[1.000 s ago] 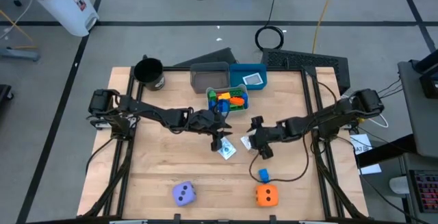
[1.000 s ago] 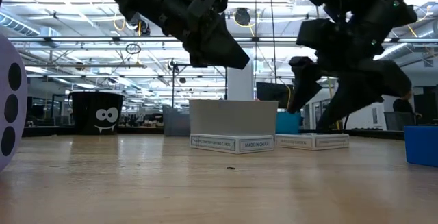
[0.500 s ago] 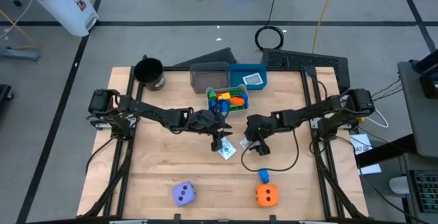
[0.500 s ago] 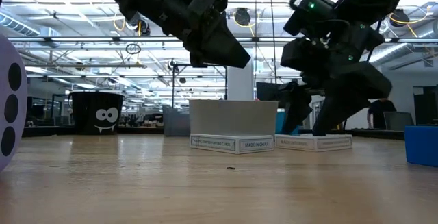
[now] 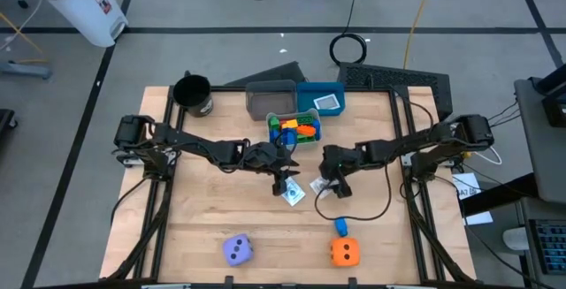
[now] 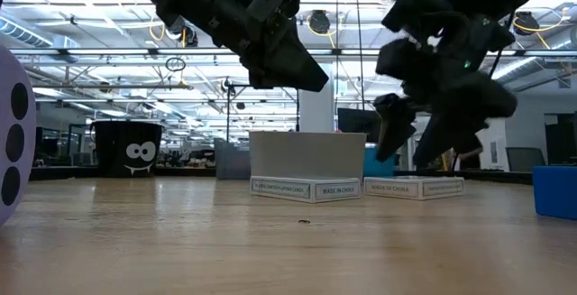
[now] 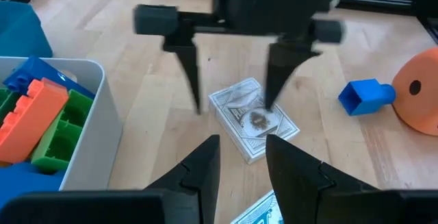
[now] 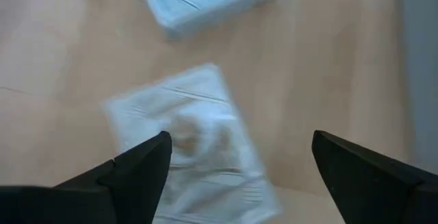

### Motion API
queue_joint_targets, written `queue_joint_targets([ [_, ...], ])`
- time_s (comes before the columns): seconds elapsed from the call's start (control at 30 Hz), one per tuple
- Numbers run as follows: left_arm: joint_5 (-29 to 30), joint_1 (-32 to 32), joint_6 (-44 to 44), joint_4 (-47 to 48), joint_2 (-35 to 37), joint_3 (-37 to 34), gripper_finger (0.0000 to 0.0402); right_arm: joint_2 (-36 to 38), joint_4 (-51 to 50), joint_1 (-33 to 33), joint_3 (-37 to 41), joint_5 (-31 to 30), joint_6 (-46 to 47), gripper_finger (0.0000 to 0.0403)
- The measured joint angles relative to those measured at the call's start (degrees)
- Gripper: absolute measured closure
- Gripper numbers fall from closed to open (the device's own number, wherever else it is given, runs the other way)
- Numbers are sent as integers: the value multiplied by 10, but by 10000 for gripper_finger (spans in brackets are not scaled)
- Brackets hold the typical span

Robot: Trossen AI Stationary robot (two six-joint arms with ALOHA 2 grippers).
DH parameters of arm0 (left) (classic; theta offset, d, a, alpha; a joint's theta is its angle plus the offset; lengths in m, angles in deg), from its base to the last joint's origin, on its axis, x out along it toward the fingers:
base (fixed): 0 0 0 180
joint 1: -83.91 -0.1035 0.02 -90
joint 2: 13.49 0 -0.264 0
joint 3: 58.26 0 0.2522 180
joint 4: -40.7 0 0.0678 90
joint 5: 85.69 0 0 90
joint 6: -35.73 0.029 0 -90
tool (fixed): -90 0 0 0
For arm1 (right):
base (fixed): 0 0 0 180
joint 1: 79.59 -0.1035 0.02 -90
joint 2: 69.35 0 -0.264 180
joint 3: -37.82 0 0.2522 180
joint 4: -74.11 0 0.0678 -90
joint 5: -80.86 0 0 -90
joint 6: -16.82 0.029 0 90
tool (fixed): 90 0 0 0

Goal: Pick & Place Toys
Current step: Put the brown deck of cards into the blue bin

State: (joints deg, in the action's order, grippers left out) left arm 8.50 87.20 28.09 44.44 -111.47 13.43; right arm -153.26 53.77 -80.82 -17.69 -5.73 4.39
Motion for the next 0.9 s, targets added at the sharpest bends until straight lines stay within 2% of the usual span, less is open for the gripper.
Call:
queue_joint_targets([
  [0.13, 0, 0, 0, -1, 0, 0, 275, 3, -15, 0, 1, 70, 42, 61],
  [0.23, 0, 0, -3, -1, 0, 0, 275, -7, -8, -7, 6, 82, 35, 61],
  [0.37, 0, 0, -5, -1, 0, 0, 275, -25, 28, -12, 19, 38, 12, 62],
  [0.6, 0, 0, -4, -5, 0, 0, 275, -39, 62, -10, 43, 19, 2, 62],
  [0.8, 0, 0, -4, -5, 0, 0, 275, -32, 28, -26, 57, 7, -2, 62],
  [0.9, 0, 0, -4, -5, 0, 0, 275, -14, 49, -47, 58, -34, 23, 62],
])
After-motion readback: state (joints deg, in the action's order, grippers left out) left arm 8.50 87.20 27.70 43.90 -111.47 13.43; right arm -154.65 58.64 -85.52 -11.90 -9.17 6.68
